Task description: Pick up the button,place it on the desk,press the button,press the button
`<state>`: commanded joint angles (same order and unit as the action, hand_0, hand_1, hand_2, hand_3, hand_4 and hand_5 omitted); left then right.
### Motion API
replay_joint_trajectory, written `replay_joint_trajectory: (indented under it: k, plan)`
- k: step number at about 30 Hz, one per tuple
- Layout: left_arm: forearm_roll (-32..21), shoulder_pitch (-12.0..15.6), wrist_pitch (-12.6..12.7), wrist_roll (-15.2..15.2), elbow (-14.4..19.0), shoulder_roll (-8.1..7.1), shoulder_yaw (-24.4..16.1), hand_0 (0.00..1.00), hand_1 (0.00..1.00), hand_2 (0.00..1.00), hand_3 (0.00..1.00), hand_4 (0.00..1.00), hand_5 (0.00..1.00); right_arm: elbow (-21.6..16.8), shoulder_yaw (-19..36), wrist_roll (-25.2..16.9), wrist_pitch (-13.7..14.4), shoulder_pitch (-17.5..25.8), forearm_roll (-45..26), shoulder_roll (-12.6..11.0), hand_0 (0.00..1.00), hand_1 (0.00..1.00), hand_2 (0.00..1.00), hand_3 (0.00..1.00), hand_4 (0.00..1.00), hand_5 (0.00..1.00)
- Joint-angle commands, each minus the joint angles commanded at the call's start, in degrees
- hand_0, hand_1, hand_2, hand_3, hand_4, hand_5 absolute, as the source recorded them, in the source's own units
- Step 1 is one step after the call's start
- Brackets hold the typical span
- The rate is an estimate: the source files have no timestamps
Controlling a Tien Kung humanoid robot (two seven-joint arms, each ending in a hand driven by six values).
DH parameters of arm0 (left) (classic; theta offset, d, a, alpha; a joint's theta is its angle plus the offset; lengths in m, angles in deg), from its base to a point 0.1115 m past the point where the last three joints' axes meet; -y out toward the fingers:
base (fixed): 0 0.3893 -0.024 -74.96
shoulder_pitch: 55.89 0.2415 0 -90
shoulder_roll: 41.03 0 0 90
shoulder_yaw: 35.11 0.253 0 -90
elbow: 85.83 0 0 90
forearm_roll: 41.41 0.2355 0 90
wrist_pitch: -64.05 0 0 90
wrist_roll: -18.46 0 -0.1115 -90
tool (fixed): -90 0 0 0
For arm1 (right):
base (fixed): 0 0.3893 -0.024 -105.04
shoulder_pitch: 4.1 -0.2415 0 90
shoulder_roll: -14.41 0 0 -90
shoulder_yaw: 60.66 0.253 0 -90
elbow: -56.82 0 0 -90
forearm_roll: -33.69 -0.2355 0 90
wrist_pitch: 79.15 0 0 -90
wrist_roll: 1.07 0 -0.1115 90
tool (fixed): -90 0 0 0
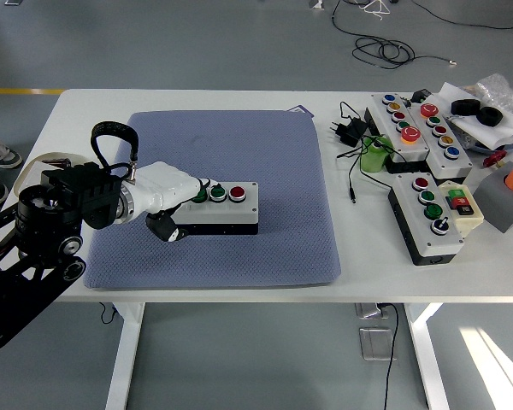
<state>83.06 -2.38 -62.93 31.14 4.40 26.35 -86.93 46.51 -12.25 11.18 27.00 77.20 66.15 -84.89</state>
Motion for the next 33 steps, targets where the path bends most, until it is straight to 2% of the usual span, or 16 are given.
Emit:
replay_joint_trajectory:
  k: [19, 33]
  plan:
    - [-1.2, -1.7, 0.0, -0.5, -4.6, 1.21, 1.3, 0.004, 0.099, 0.109, 0.98, 0.706, 0.138, 0.0, -0.1, 0.0, 0.0, 0.2, 0.0, 0.0, 0.787, 0.797, 0.817, 0.751, 0.412, 0.479]
    - [-1.1, -2.0, 0.0, 0.8, -6.0, 1.1, 1.6, 0.004, 0.099, 0.11, 0.974, 0.701, 0.144, 0.0, -0.2, -0.1, 0.0, 0.1, -0.2, 0.0, 0.787, 0.797, 0.817, 0.751, 0.412, 0.479]
